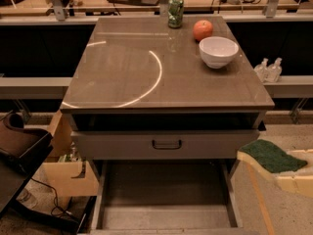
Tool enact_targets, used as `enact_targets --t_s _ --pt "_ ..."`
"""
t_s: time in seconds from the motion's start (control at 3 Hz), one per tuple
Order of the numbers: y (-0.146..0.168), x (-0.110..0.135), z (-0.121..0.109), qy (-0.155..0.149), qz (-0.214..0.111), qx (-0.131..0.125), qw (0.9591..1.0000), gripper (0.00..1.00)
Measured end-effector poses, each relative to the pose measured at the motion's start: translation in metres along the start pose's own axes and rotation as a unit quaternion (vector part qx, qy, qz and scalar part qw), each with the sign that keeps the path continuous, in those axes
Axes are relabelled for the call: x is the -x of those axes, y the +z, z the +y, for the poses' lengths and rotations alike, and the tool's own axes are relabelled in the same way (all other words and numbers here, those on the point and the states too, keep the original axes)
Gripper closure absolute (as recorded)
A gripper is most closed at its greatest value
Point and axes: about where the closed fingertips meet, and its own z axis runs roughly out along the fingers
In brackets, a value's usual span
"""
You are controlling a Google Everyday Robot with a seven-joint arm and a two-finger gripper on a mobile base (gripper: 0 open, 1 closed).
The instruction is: Place sponge into middle drawer
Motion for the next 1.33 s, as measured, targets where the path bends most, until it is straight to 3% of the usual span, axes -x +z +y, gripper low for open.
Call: enact_targets --t_s 0.33,0.67,1.0,1.33 --pt "0.000 0.000 0.000 0.000 0.000 0.000 1.0000 1.00" --pt "0.036 -0.013 0.000 -0.023 0.007 0.013 0.9996 1.00" --pt "0.089 -0.038 0.002 -0.065 0.017 0.033 0.9972 1.00" --pt "0.156 -0.070 0.006 -0.115 0.031 0.068 0.9906 1.00"
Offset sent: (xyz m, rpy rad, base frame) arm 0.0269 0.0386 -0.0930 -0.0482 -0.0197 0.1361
